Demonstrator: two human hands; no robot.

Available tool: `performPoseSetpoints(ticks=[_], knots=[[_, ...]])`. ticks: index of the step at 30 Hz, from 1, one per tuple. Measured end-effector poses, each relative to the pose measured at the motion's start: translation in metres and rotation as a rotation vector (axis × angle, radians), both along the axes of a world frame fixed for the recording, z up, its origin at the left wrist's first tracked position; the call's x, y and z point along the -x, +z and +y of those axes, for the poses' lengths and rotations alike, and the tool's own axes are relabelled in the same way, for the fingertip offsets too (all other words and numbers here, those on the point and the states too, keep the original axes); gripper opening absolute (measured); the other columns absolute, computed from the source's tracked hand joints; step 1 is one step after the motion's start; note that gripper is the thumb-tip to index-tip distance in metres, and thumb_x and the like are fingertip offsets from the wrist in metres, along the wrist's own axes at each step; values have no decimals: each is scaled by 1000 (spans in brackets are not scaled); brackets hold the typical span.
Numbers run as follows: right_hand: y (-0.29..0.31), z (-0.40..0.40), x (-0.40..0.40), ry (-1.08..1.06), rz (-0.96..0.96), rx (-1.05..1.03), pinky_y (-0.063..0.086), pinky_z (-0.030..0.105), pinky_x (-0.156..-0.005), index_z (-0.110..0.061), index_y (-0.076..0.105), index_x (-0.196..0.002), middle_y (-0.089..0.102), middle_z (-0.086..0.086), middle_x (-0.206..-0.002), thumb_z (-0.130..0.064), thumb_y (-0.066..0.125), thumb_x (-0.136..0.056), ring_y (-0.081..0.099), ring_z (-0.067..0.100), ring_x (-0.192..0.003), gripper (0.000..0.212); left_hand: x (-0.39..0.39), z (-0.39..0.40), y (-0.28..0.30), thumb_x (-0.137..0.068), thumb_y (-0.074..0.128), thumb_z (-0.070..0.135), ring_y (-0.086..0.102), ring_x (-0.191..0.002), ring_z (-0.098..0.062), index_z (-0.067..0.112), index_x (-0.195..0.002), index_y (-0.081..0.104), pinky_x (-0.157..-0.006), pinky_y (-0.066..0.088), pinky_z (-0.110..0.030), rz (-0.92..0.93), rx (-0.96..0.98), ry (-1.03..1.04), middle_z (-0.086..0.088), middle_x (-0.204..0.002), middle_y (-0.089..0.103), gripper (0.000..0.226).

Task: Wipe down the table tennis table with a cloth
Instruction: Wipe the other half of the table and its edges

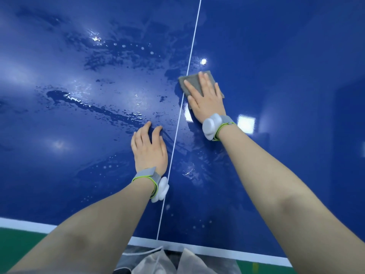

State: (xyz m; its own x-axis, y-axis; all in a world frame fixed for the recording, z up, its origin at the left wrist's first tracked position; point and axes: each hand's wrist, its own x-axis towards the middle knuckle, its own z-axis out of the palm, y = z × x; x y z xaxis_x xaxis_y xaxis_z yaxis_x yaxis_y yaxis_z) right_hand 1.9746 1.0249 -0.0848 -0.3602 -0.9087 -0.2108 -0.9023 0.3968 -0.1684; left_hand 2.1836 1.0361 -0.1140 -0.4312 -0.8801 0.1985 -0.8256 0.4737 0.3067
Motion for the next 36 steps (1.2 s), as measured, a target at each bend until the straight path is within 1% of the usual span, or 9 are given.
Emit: performPoseSetpoints(ticks=[4, 8, 13, 19, 24, 27, 30, 32, 36], knots=[[-5, -15, -18, -209, 74, -31, -4, 44, -117, -35, 5, -151, -9, 11, -159, -39, 20, -103, -11, 25, -146, 50, -3, -2, 1, -92, 35, 19, 33, -119, -27, 11, -116, 56, -106, 19, -42, -8, -6, 12, -16, -129, 50, 33], [-3, 0, -47, -25, 52, -57, -6, 46, -115, -31, 5, -152, -7, 12, -159, -38, 22, -103, -10, 27, -146, 52, -3, -1, 3, -93, 35, 19, 41, -119, -33, 11, -117, 56, -107, 23, -44, -22, -37, 21, -16, -129, 50, 33], [-9, 52, -63, 268, 25, 97, 16, 47, -111, -27, 47, -140, 35, 17, -149, -37, 28, -95, 31, 32, -140, 49, -2, 2, 7, -92, 35, 18, 44, -120, -37, 10, -117, 55, -106, 28, -49, 6, -96, 15, -17, -130, 49, 33], [-2, 84, -48, -187, -14, -4, -9, 42, -115, -39, 16, -149, -10, 16, -158, -40, 29, -102, -12, 31, -145, 49, -4, 2, 12, -94, 32, 19, 40, -124, -35, 9, -118, 55, -109, 23, -47, 32, -172, -1, -16, -132, 47, 35], [-4, 89, -87, -203, 35, -88, -8, 47, -115, -35, 3, -151, -12, 22, -156, -43, 19, -101, -13, 37, -144, 53, -9, 2, 13, -92, 28, 23, 41, -123, -34, 10, -119, 56, -108, 25, -46, 64, -197, -22, -15, -132, 48, 41], [-5, 105, -119, -53, 16, -54, 9, 51, -115, -30, 24, -149, 10, 26, -155, -43, 12, -93, 7, 42, -144, 59, -11, 1, 14, -92, 32, 18, 42, -121, -35, 9, -119, 57, -107, 25, -43, 88, -217, -32, -15, -132, 48, 38], [-8, 125, -120, 79, 11, 57, 28, 52, -109, -27, 48, -138, 35, 24, -147, -37, 27, -93, 33, 40, -137, 51, -13, -1, 17, -92, 40, 7, 39, -124, -34, 8, -122, 55, -107, 23, -39, 108, -282, -38, -13, -137, 43, 34], [-8, 138, -110, 78, -2, 83, 23, 48, -111, -28, 48, -139, 32, 21, -150, -37, 27, -94, 30, 37, -139, 50, -16, 2, 20, -92, 41, 4, 37, -126, -32, 7, -125, 54, -106, 22, -37, 120, -321, -51, -12, -141, 39, 35], [-1, 152, -104, -194, -77, -1, -4, 41, -116, -35, 23, -149, 0, 12, -159, -42, 14, -98, -3, 28, -147, 52, -24, 10, 24, -93, 40, 4, 31, -131, -29, 8, -126, 53, -109, 20, -35, 171, -410, -17, -9, -146, 33, 36]])
